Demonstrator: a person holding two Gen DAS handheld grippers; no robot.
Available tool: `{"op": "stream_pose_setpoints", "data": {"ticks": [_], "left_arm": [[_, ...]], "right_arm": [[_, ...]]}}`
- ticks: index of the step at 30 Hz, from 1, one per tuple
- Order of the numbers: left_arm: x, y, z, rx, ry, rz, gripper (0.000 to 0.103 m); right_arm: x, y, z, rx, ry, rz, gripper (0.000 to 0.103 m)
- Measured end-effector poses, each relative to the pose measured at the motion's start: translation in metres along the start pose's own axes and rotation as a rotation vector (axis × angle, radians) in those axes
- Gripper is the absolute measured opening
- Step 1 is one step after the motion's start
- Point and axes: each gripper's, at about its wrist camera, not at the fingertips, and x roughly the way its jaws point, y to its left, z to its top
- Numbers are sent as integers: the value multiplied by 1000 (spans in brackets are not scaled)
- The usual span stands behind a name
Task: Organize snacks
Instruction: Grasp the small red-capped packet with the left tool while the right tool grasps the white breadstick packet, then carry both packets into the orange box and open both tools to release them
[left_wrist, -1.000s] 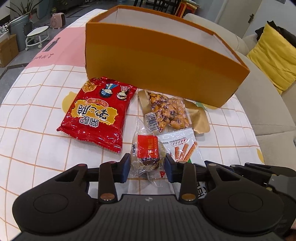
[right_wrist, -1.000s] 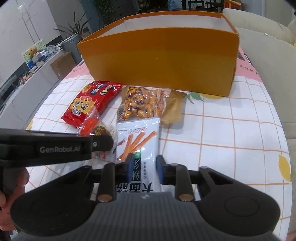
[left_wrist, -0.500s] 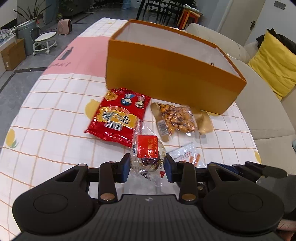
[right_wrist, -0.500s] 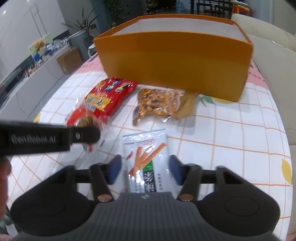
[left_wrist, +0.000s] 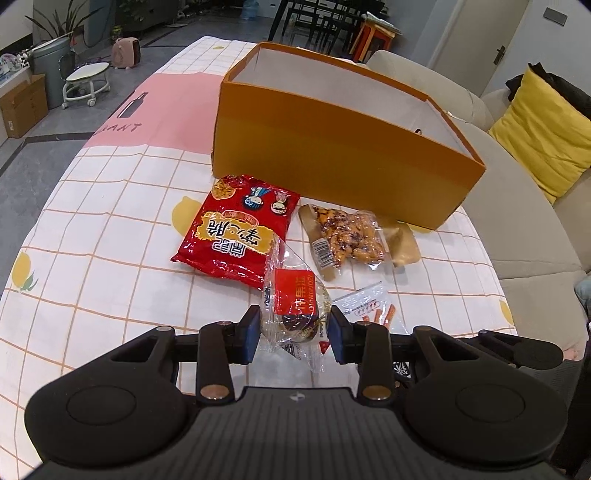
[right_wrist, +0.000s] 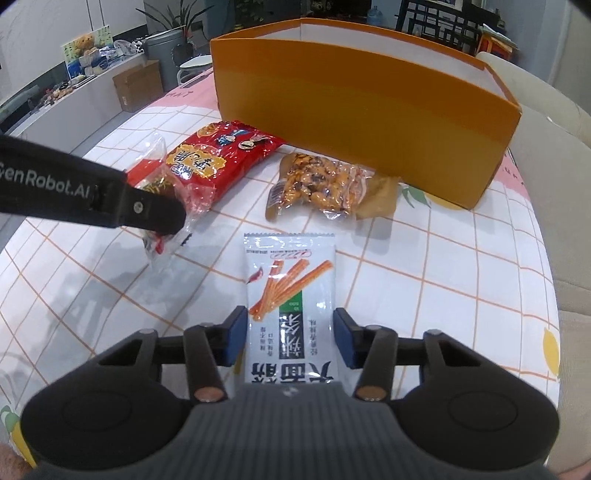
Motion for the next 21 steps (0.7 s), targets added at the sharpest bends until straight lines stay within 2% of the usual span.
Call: {"op": "stream_pose_setpoints", "data": {"ticks": [5, 9, 15, 21], "left_arm": [[-6, -1, 2, 4, -9, 7, 42], [-12, -5, 4, 7, -25, 15, 42], [-30, -13, 13, 28, -61, 33, 42], [-47, -32, 38, 79, -108, 30, 42]], "right_arm": [[-7, 4, 0, 8, 4, 13, 46], [-23, 3, 5, 18, -31, 15, 45], [-60, -13, 20, 80, -125, -4, 45], [-100, -32, 49, 134, -249, -26, 45]]}}
